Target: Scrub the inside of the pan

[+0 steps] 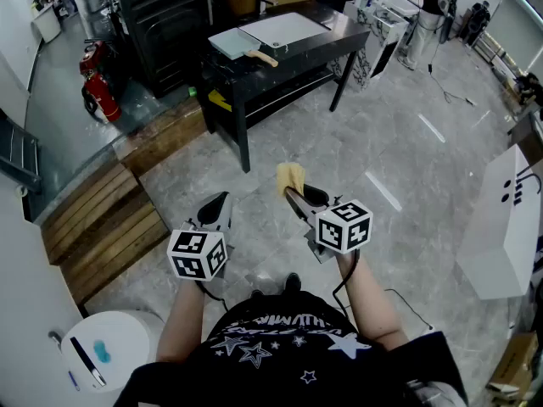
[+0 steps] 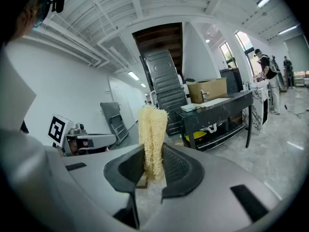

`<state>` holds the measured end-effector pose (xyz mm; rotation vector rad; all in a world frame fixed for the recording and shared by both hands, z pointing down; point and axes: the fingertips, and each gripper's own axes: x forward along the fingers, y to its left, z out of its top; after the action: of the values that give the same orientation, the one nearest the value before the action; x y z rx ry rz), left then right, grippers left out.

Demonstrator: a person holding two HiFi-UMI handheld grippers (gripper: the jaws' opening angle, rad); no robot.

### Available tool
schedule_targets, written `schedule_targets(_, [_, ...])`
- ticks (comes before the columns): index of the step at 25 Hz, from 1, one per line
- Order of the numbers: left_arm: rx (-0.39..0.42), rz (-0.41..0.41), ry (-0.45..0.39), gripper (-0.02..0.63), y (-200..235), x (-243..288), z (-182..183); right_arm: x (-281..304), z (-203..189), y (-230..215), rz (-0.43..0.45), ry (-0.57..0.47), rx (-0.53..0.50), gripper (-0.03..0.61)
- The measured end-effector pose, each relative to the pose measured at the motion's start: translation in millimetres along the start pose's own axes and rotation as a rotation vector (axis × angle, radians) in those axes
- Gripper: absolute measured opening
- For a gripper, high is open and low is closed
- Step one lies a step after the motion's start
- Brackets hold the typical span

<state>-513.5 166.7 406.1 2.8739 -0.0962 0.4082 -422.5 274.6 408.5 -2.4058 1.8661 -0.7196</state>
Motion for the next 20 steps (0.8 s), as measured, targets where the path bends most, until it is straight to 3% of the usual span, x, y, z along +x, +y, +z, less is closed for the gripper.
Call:
schedule_targets(8, [0.033,0.01,-0.008,0.008,1.9,-1.9,5.9,-1.2,0.6,1.6,-0.003,0.008,-0.01,0.084])
schedule_targets(20, [0.046,0.006,0.051,0.006,11.5,-15.2,-19.8,-0.5,-17.4,6.2,-0.029,0.001,0.018,0.086])
